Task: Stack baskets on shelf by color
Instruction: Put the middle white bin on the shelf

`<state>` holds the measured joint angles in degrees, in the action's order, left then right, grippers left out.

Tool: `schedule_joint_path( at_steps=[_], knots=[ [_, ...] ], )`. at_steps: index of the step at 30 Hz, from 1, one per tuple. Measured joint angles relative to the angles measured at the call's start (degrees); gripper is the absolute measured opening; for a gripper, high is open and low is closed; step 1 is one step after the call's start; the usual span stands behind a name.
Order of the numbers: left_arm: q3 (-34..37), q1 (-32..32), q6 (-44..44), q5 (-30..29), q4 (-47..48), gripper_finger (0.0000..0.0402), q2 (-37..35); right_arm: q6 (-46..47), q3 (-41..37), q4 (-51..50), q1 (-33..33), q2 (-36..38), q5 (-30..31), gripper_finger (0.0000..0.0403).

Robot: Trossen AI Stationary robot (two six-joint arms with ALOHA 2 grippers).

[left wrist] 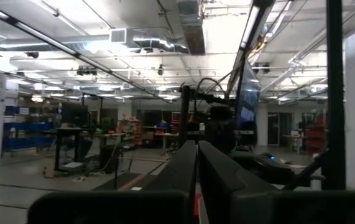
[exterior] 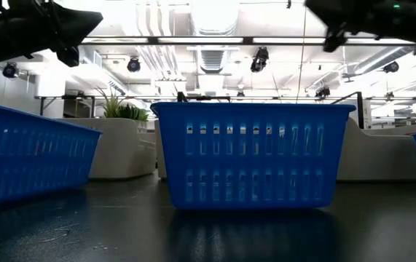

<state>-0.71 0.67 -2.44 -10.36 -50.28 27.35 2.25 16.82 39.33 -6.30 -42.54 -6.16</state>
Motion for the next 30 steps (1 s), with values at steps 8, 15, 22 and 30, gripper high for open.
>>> schedule_joint_path(
  at_steps=[8,15,22,30],
  knots=[
    [0.0,0.0,-5.8,-1.1,-2.1,0.0001,-0.2,-4.5,12.9,-8.1,4.2,-14.0,0.3,0.0009],
    [0.1,0.0,-6.0,-2.1,-2.0,0.0001,-0.5,-6.9,24.9,-24.4,6.1,-23.1,0.3,0.0009],
    [0.1,0.0,-5.9,-2.2,-1.8,0.0001,-0.3,-8.9,35.9,-46.5,6.5,-29.5,0.4,0.0009],
    [0.0,0.0,-5.4,-2.1,-2.0,0.0001,0.0,-17.3,48.7,-72.5,6.7,-34.3,0.3,0.0009]
  ],
)
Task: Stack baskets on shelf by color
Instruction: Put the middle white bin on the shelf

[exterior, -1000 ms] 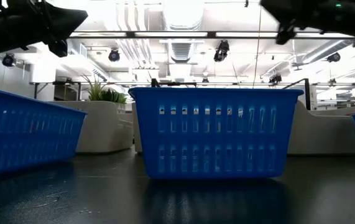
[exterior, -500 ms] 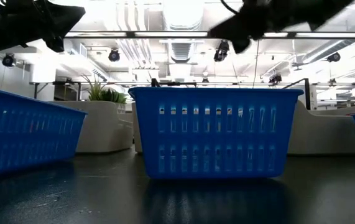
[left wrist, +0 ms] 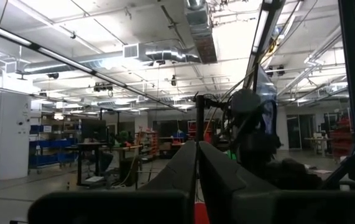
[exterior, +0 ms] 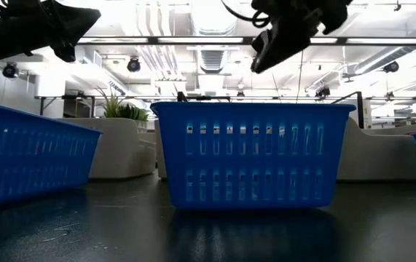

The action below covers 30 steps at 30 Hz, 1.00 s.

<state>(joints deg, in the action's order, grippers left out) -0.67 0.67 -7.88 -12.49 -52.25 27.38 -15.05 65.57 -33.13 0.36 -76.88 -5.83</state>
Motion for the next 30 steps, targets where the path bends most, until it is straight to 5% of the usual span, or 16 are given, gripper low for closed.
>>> schedule_joint_path(
  at_steps=[9,15,21,30],
  knots=[
    [0.0,0.0,0.0,0.0,0.1,0.0001,0.0,-9.0,9.9,-19.3,0.1,-5.8,-0.1,0.0023],
    [0.0,0.0,0.0,0.0,0.1,0.0001,-0.1,-19.2,10.7,-21.9,0.1,-8.0,0.3,0.0094],
    [0.0,0.0,0.0,0.0,0.1,0.0001,0.0,-26.6,10.7,-23.1,0.1,-8.6,7.5,0.0167],
    [0.0,0.0,0.0,0.0,0.1,0.0001,0.0,-29.3,9.9,-20.3,-0.1,-8.8,8.9,0.0184]
  ],
)
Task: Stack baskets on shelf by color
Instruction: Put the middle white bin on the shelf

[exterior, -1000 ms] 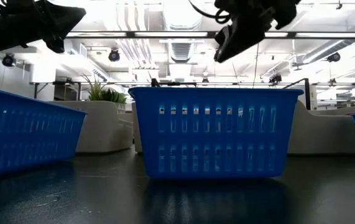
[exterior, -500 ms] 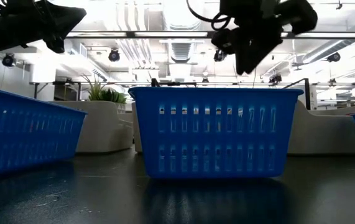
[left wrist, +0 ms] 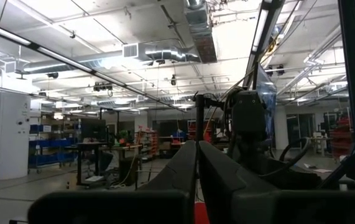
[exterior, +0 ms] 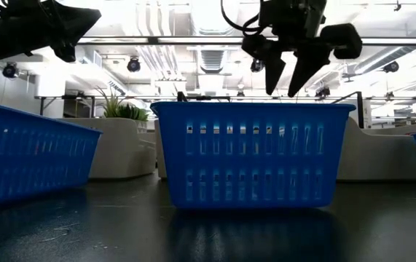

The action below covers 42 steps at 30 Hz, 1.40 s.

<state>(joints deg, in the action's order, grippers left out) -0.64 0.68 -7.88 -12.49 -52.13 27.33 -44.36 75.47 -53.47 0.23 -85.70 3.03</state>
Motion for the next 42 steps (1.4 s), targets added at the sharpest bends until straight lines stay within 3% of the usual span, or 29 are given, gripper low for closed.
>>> schedule_joint_path(
  at_steps=[28,33,42],
  knots=[
    [0.0,0.0,-0.1,0.0,0.0,0.0001,0.0,-5.1,-1.0,2.5,-0.1,-13.4,-0.3,0.0169],
    [0.0,0.0,-0.1,0.0,0.0,0.0001,0.0,-6.9,-1.0,3.3,-0.1,-13.8,-0.5,0.0133],
    [0.0,0.0,-0.1,0.0,0.1,0.0001,0.0,-8.0,0.1,2.3,0.4,-13.0,-0.6,0.0019]
  ],
)
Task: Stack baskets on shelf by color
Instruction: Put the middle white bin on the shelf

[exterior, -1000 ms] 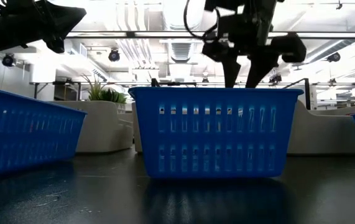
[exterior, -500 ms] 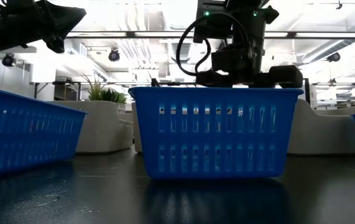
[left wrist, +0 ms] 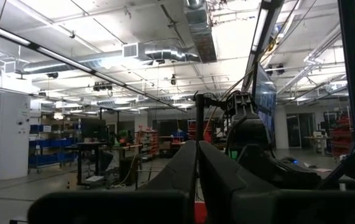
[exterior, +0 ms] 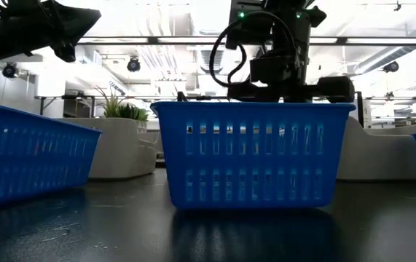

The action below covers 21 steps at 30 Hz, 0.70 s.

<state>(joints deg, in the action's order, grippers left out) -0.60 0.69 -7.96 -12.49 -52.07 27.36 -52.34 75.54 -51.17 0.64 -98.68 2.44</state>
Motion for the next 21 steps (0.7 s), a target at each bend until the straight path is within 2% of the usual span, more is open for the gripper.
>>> schedule_joint_path(
  at_steps=[5,9,15,21],
  knots=[
    [0.0,0.0,0.0,0.0,0.0,0.0001,0.1,2.6,4.3,-3.2,1.3,0.5,-0.1,0.0009],
    [0.0,0.0,0.0,0.0,0.1,0.0001,0.2,8.3,9.4,-8.6,2.6,0.6,0.1,0.0009],
    [0.0,0.0,0.0,0.0,0.1,0.0001,0.4,22.1,17.2,-16.2,4.7,0.7,0.3,0.0009],
    [0.0,0.0,0.0,0.0,0.1,0.0001,0.4,39.8,21.7,-19.2,3.1,0.7,7.3,0.0009]
  ],
)
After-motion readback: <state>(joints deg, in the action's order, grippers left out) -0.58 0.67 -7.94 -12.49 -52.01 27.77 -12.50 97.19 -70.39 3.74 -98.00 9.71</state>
